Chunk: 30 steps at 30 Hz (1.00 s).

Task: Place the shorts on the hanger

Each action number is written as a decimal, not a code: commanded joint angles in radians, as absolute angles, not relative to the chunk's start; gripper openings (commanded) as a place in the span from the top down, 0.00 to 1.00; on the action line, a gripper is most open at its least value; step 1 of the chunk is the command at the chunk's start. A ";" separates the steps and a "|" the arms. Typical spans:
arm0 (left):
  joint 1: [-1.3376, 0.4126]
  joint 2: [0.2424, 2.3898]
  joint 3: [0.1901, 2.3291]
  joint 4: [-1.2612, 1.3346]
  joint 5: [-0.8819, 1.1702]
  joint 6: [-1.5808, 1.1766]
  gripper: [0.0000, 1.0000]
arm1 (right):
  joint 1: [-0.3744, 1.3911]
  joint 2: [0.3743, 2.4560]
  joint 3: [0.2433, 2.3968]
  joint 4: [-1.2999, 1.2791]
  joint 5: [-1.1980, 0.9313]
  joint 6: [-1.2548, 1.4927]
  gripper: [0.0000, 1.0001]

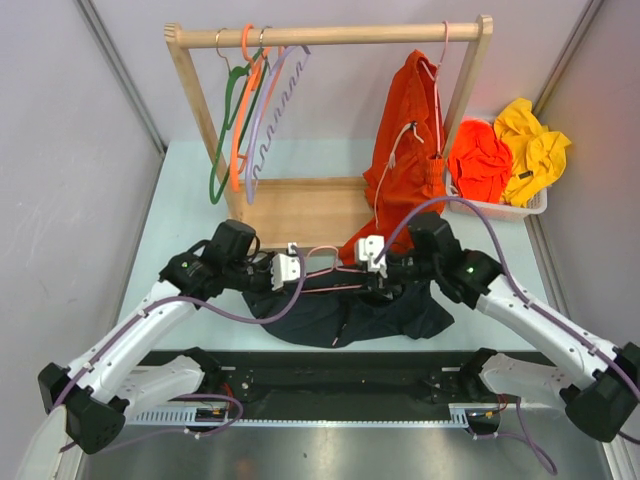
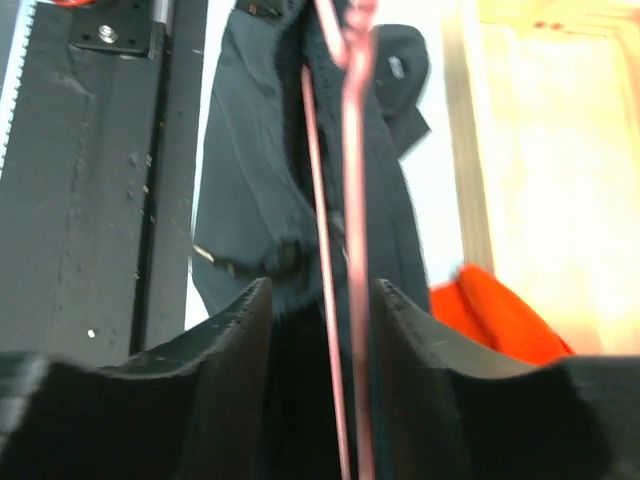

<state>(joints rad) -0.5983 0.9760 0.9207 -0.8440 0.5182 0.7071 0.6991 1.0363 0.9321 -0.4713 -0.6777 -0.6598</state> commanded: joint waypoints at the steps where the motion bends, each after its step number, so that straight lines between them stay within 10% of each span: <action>1: -0.607 0.940 0.976 -0.821 0.600 0.721 1.00 | 0.752 1.071 0.983 -0.364 -0.632 -0.634 0.60; 7: -0.606 0.856 0.904 -0.828 0.586 0.729 1.00 | 0.753 1.025 1.005 -0.391 -0.621 -0.603 1.00; 15: -0.568 0.801 0.844 -0.824 0.563 0.701 0.65 | 0.715 0.925 1.038 -0.529 -0.614 -0.592 1.00; 26: -0.528 0.750 0.911 -0.813 0.598 0.664 0.54 | 0.670 0.902 1.121 -0.641 -0.621 -0.583 1.00; 30: -0.528 0.767 0.992 -0.808 0.597 0.629 0.35 | 0.675 0.913 1.155 -0.695 -0.618 -0.581 1.00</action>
